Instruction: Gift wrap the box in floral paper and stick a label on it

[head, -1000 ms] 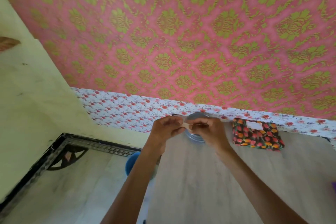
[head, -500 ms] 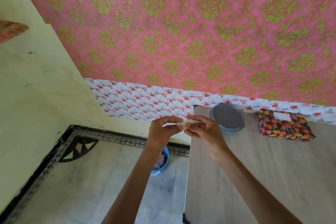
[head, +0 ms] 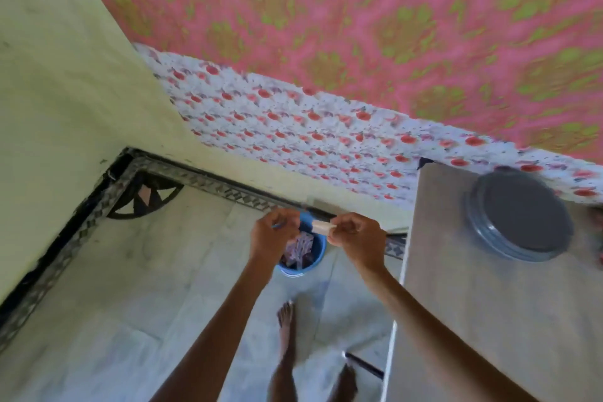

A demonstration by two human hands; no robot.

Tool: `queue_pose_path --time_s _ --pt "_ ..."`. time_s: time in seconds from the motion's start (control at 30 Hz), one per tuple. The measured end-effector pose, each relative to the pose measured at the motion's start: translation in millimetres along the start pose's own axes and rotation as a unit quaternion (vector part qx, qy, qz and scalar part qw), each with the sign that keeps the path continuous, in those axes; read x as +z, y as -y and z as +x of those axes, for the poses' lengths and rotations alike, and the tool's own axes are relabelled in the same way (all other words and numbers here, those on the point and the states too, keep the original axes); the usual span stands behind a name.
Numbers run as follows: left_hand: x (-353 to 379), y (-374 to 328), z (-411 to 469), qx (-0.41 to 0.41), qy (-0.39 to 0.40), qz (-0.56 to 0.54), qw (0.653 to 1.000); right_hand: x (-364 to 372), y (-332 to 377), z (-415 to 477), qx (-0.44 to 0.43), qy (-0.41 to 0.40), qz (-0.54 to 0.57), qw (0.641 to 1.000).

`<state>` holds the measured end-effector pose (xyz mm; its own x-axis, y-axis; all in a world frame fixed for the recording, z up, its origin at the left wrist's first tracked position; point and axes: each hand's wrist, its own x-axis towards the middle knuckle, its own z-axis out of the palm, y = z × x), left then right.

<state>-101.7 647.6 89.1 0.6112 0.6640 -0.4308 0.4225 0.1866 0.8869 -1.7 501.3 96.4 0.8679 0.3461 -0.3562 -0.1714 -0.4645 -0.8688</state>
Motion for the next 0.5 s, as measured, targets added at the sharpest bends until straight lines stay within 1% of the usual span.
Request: queue_pose_path --time_s 0.1,0.13,0.17,0.23,0.27,0.3,0.37,0.43,0.5 --pt "-7 80 82 -0.037 0.01 0.028 0.999 63 -78 68 0.067 -0.012 -0.038 0.997" --pt "-9 115 111 -0.045 0.024 0.044 0.998 88 -112 91 0.103 -0.015 -0.032 0.994" --pt "-10 139 130 -0.061 0.031 0.062 0.996 105 -134 105 0.151 -0.03 -0.016 0.988" --pt "-12 185 170 -0.079 0.048 0.089 0.992 138 -174 134 0.217 -0.062 0.002 0.974" --pt "-11 220 197 -0.088 0.058 0.094 0.99 162 -210 155 0.233 -0.074 -0.003 0.97" --pt "-10 241 215 -0.089 0.065 0.101 0.989 176 -231 171 0.243 -0.076 -0.016 0.967" --pt "-7 285 246 -0.099 0.074 0.122 0.985 204 -276 199 0.256 -0.064 -0.064 0.962" --pt "-3 330 279 -0.106 0.094 0.116 0.983 232 -327 229 0.259 -0.039 -0.12 0.958" --pt "3 355 300 -0.106 0.097 0.12 0.982 244 -363 250 0.247 -0.02 -0.171 0.953"
